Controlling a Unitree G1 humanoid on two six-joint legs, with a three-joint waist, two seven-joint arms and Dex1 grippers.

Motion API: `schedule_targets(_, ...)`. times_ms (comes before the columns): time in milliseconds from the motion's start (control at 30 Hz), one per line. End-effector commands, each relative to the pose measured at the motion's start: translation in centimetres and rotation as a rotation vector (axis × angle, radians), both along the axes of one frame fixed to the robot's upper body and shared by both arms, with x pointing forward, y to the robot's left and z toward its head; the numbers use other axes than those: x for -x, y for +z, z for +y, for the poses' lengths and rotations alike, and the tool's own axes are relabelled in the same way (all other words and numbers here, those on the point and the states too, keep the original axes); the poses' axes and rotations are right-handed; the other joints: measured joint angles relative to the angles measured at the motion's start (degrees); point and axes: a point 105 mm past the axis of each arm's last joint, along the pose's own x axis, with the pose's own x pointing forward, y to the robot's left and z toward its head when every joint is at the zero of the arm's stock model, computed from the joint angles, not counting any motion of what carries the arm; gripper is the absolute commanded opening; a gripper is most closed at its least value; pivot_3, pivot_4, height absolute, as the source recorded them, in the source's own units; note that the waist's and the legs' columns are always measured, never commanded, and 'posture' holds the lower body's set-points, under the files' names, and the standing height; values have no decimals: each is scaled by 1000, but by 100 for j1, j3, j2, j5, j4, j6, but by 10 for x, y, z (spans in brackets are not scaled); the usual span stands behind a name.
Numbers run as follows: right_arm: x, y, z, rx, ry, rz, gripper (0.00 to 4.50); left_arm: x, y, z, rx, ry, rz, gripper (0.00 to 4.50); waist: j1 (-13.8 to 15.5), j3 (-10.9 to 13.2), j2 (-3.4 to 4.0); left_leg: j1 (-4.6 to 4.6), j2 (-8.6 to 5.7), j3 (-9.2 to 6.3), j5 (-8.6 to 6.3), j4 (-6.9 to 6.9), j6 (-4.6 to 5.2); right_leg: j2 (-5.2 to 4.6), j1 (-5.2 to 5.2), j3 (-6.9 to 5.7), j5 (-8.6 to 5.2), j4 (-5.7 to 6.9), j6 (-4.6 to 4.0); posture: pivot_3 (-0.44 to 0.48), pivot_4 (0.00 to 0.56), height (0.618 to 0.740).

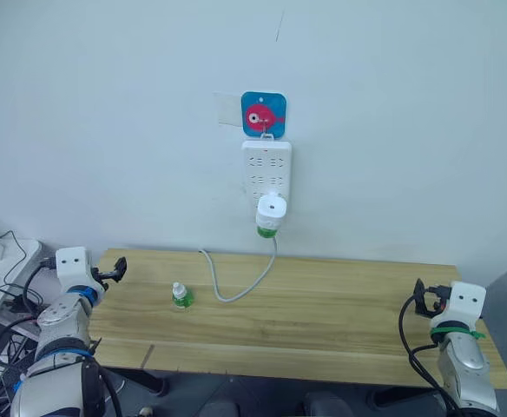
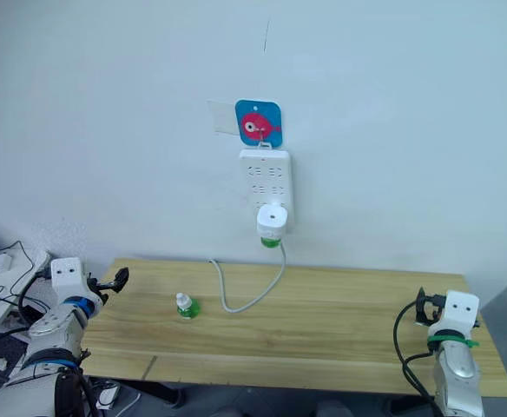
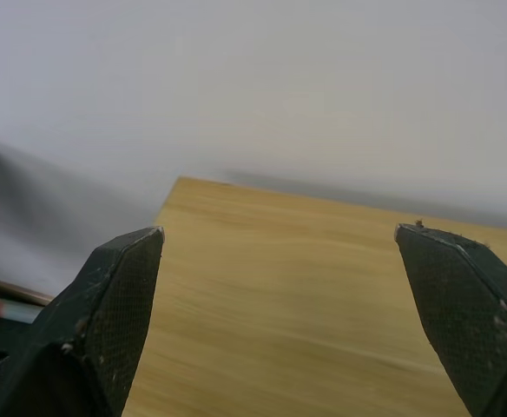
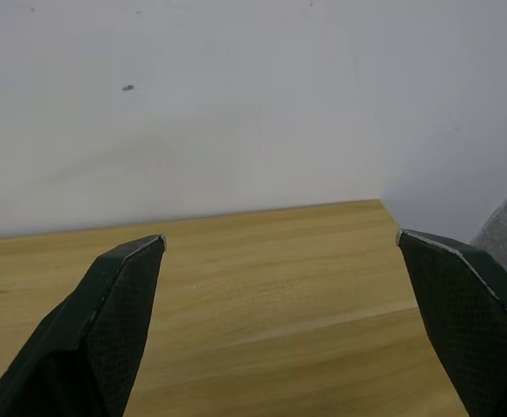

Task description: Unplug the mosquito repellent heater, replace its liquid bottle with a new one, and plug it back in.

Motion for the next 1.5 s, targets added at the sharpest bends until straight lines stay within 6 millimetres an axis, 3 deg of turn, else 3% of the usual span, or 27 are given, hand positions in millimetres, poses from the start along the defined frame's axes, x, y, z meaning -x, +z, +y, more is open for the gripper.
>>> schedule_targets(33,-4,16,7,5,42,-58,4500,-3,24,6,40,-44,-92,4477,-3,18,6,0,0,0,0,0,0,0,0,0,0,0,0,69,83,740)
schedule_targets(200,-1,24,15,3,97,-82,4500,-5,50,-4,30,-226,-129,4477,-18,63,15,2,3,-1,0,0,0,2,1,-1,-2,1,-2,59,84,740)
schedule_targets(433,-7,61,45,14,334,-121,4500,-20,98,-65,-47,-612,-190,4477,-39,150,42,1,3,0,0,6,0,0,5,1,-2,1,-1,48,98,740)
schedule_targets(633,-11,96,87,-18,515,-174,4500,-39,138,-129,-49,-879,-250,4477,-58,228,37,-3,5,-7,1,11,-1,3,5,-6,-10,3,13,29,112,740)
schedule_targets(900,-14,129,156,-160,670,-238,4500,-53,161,-191,-31,-1151,-243,4477,-147,324,27,-9,5,-9,1,16,-1,4,2,-7,-8,2,10,0,127,740)
schedule_targets(1167,-8,140,181,-165,717,-245,4500,-72,166,-211,-53,-1247,-229,4477,-164,448,3,-36,3,-11,1,17,0,6,-25,-6,-1,-2,-2,-31,144,740)
schedule_targets(1267,-7,135,182,-148,717,-227,4500,-77,164,-214,-45,-1276,-221,3892,-208,500,-15,-37,3,-11,1,17,0,6,-27,-7,-1,-2,-2,-41,150,740)
schedule_targets(1367,-5,134,181,-152,705,-222,4500,-82,162,-219,-57,-1289,-208,2985,-246,544,-25,-48,4,-12,1,17,0,6,-35,-9,-1,-3,-2,-53,158,740)
schedule_targets(1500,-3,135,180,-155,697,-220,4500,-87,162,-226,-70,-1304,-205,2985,-269,600,-33,-87,3,-16,1,22,-1,6,-65,-13,0,-1,-2,-64,169,740)
